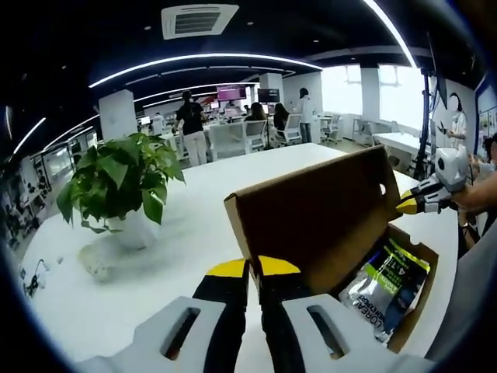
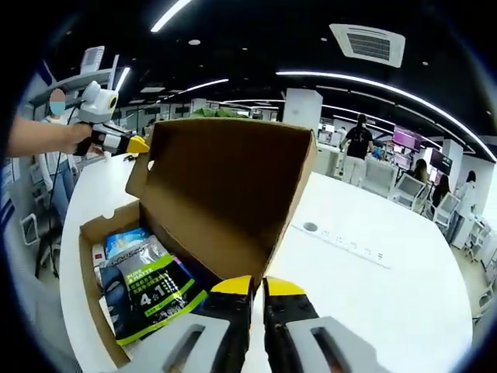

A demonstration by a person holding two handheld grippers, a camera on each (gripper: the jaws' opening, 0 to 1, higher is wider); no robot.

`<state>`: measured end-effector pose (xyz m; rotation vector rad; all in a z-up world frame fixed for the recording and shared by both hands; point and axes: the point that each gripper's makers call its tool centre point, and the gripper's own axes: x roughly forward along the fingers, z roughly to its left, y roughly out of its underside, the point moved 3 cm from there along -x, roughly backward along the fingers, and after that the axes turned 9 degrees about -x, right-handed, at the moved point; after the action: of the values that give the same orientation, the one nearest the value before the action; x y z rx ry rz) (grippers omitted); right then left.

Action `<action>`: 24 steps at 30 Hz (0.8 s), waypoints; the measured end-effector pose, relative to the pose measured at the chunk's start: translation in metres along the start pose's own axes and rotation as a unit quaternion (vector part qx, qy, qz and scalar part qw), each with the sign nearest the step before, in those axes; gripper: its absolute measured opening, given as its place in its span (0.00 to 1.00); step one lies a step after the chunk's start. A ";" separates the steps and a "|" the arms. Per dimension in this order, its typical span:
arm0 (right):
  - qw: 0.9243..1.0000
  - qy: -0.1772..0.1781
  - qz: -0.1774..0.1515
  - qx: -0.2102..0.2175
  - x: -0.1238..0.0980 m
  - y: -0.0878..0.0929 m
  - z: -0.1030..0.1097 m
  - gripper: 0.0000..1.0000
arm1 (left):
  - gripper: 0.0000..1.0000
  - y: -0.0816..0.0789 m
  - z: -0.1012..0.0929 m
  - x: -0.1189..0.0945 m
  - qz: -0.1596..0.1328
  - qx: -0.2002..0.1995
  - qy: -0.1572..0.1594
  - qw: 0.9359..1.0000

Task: Operate the shoe box by opening the lid, removing the specified soft item, and placing it in the target area until the item is outside and the box remains undamaged.

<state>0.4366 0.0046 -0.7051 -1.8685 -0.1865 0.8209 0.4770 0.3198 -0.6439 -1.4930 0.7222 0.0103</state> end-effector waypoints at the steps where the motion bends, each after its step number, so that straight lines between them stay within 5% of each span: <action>1: 1.000 0.000 0.000 0.000 0.000 0.000 0.000 0.00 | 0.01 0.000 0.000 0.001 0.000 -0.001 0.000 1.000; 14: 1.000 -0.005 0.004 0.008 0.004 -0.001 -0.005 0.00 | 0.04 -0.001 0.002 0.011 0.003 0.005 -0.016 1.000; 24: 1.000 -0.008 0.008 0.004 0.009 -0.001 -0.008 0.00 | 0.08 0.017 0.003 0.006 0.019 -0.010 -0.025 0.999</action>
<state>0.4482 0.0036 -0.7067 -1.8596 -0.1787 0.8457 0.4757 0.3216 -0.6620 -1.4925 0.7114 0.0846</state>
